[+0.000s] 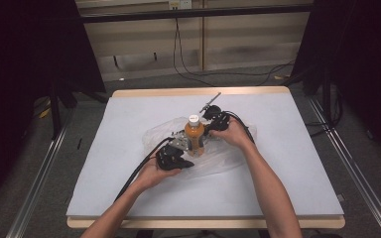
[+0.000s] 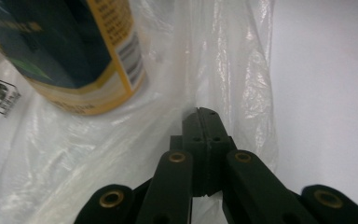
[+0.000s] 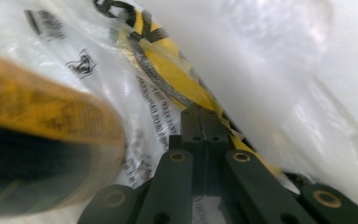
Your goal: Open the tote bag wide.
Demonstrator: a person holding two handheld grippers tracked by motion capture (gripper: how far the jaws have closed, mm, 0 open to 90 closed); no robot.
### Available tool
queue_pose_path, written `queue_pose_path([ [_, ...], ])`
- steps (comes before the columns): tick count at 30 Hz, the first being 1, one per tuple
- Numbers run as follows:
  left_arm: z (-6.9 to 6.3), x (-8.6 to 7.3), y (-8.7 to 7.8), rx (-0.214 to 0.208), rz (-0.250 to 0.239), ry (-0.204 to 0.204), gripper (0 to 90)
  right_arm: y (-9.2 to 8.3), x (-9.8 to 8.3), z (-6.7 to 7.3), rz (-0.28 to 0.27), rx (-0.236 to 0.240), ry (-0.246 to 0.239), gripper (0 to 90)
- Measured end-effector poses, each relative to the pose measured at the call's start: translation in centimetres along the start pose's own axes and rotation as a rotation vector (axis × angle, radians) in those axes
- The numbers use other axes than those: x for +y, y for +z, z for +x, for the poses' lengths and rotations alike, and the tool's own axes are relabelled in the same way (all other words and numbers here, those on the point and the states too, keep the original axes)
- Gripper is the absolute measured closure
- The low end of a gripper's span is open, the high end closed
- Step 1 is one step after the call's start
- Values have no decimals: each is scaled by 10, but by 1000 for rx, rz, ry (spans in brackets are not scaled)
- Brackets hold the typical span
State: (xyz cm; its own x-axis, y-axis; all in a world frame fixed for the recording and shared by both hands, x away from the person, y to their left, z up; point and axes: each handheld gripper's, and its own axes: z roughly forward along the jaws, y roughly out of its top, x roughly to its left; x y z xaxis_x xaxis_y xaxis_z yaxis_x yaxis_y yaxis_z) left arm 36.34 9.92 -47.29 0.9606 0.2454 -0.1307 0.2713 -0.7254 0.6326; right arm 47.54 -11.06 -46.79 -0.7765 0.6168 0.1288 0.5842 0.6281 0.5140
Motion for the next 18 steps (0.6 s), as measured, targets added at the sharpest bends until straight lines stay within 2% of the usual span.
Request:
queue_pose_path([
  [3,-9,-1,-2,-2,21,30,900,3,6,-2,5,-33,10,900],
  [5,-14,-3,-2,-18,22,52,900,5,9,-3,-5,-91,3,900],
  [6,-18,-4,-3,-20,32,64,900,6,10,-3,-10,-90,28,900],
  [7,-20,-5,-3,-23,23,68,900,7,11,-5,-17,-92,26,900],
  [8,-22,-5,-5,-33,41,75,900,8,12,-6,-25,-94,46,900],
  [9,-24,-7,-3,-31,14,70,900,8,12,-8,-34,-88,61,900],
  [11,-24,-7,-5,-43,30,83,900,9,13,-12,-39,-86,71,900],
  [12,-25,-8,-4,-44,17,72,900,9,14,-12,-37,-87,76,900],
  [13,-25,-8,-4,-51,19,82,900,10,15,-14,-38,-86,85,900],
  [14,-26,-8,-6,-51,43,85,900,10,15,-15,-36,-98,77,900],
  [16,-27,-9,-6,-58,35,96,900,11,18,-15,-35,-112,90,900],
  [17,-31,-11,-5,-62,14,89,900,12,18,-16,-40,-120,85,900],
  [18,-32,-11,-7,-62,29,96,900,12,19,-16,-39,-131,101,900],
])
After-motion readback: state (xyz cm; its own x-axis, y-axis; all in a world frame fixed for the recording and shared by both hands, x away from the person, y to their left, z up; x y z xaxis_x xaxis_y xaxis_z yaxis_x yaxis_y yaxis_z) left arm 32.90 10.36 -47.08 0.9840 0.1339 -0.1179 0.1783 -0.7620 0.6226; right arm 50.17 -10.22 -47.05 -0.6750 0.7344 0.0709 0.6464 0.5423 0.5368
